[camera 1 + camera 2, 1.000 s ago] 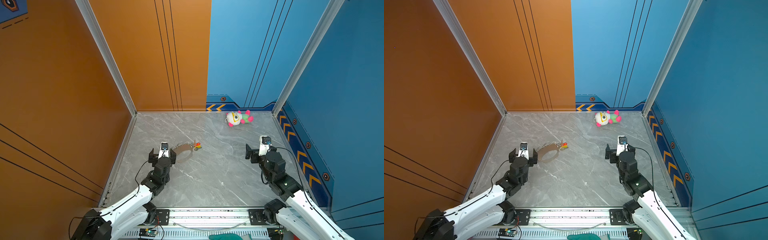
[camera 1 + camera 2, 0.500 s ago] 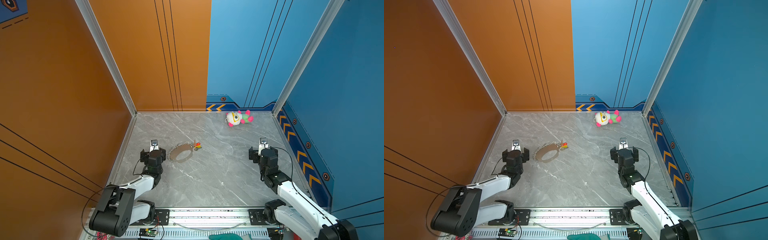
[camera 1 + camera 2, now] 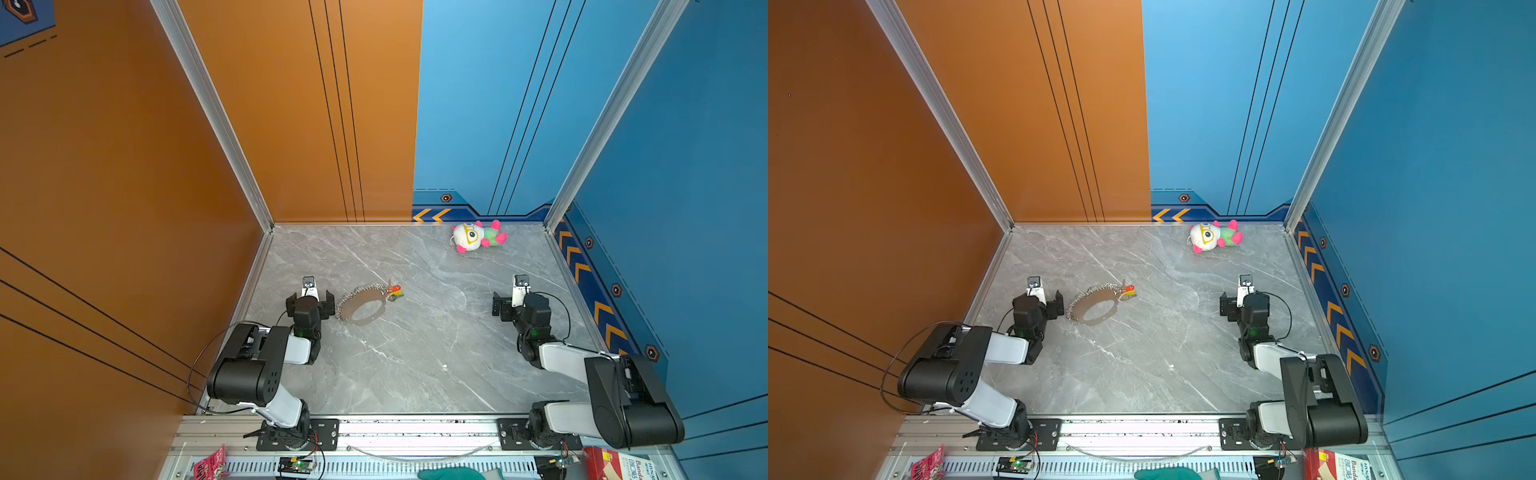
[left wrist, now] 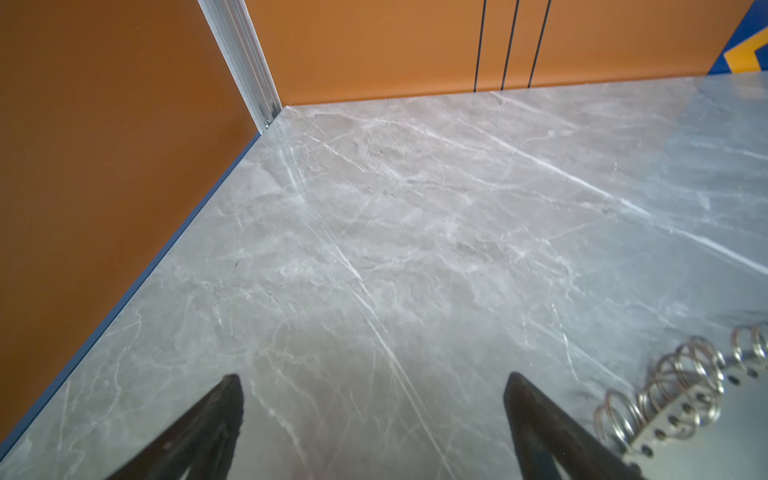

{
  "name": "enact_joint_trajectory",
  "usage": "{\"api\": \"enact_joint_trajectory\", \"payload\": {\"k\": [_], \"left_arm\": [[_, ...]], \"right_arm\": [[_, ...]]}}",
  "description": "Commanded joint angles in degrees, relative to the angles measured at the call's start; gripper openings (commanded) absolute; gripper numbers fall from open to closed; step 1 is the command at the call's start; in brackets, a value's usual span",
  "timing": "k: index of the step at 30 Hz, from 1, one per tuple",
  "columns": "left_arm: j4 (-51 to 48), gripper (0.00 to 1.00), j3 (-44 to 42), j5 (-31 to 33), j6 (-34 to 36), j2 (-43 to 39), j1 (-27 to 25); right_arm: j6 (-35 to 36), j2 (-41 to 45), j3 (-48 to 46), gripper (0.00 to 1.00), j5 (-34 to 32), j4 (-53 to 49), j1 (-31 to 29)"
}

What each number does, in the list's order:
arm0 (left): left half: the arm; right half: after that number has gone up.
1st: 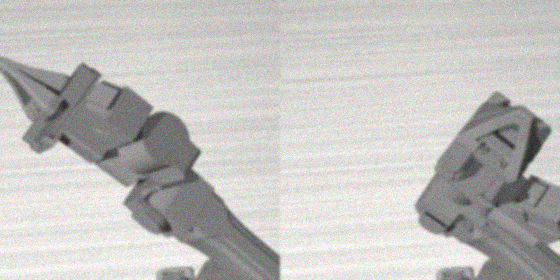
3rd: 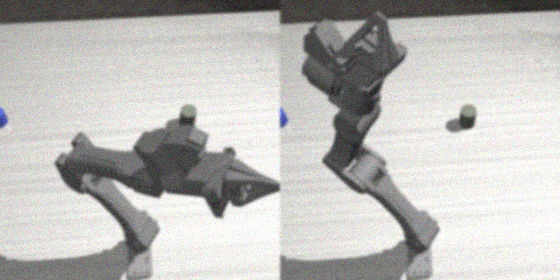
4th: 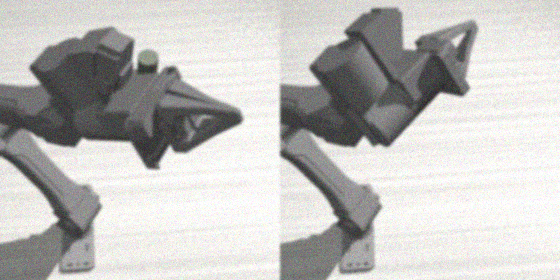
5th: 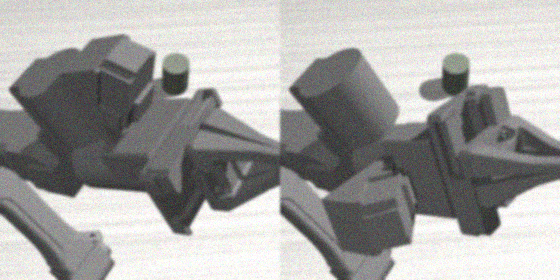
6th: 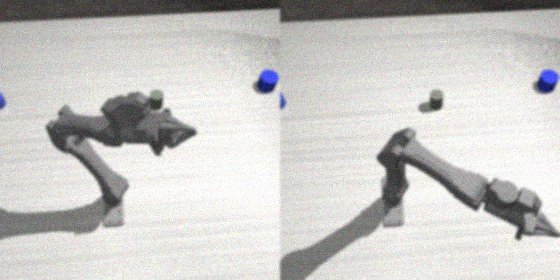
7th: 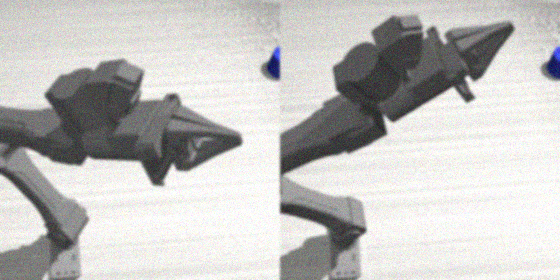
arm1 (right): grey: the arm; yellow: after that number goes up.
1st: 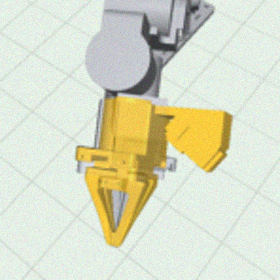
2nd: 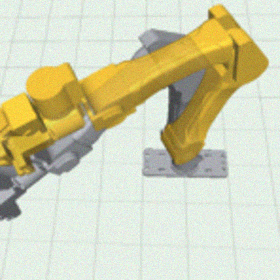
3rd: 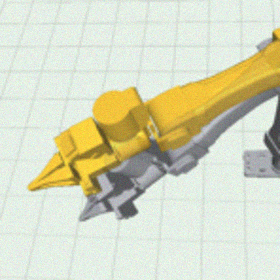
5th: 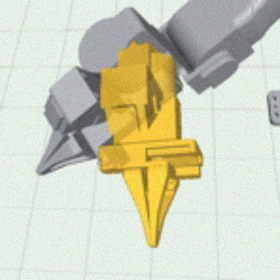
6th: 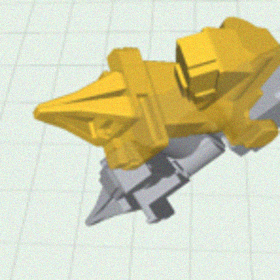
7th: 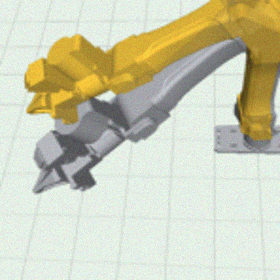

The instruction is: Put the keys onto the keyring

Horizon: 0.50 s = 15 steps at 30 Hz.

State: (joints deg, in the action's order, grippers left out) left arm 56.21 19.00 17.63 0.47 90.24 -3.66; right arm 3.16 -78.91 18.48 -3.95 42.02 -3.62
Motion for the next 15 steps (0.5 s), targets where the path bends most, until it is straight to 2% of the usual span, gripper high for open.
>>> {"api": "enact_joint_trajectory", "payload": {"k": [1, 3, 5, 9, 15], "left_arm": [[0.40, 0.98, 1.13, 1.28, -1.68, -0.38, 0.52], [0.40, 0.98, 1.13, 1.25, -1.69, -0.35, 0.50], [0.40, 0.98, 1.15, 1.26, -1.66, -0.41, 0.50], [0.39, 0.98, 1.13, 1.20, -1.68, -0.43, 0.51], [0.40, 0.98, 1.10, 1.19, -1.70, -0.42, 0.50]], "right_arm": [[-2.05, -4.40, 1.02, 1.00, 6.74, 8.93, 1.16], [-3.28, -5.70, 1.47, 1.00, 6.26, 8.88, 2.40], [-4.24, -10.06, 1.38, 1.00, 5.83, 14.10, 2.65], [-7.60, -9.90, 2.54, 1.00, -2.75, 11.01, 2.83], [-7.17, -9.71, 2.53, 1.00, -4.99, 10.88, 1.94]]}}
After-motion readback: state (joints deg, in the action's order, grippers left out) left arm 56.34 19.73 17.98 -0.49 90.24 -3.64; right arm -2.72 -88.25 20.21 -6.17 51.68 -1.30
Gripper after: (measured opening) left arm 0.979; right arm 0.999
